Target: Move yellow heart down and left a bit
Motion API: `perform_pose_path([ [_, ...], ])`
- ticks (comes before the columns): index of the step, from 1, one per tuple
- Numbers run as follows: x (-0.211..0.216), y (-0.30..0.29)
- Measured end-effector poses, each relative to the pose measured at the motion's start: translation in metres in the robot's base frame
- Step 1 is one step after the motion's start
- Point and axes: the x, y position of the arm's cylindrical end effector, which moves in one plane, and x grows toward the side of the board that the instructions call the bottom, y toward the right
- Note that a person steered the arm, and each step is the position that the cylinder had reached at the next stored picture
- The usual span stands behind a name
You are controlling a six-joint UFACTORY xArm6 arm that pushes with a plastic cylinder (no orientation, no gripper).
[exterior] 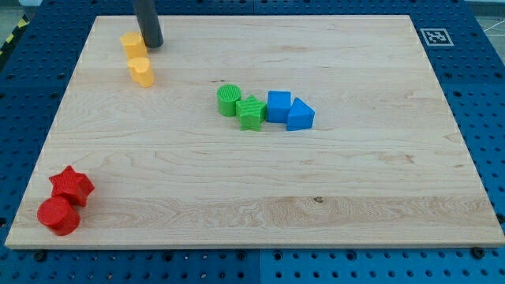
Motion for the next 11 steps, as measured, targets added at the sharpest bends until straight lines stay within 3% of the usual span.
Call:
perform_pose_path([
  [1, 0.0, -0.01],
  [3, 0.035, 0.039],
  [8, 0.095, 0.024],
  [10, 0.089, 0.006],
  [11, 0.063, 0.005],
])
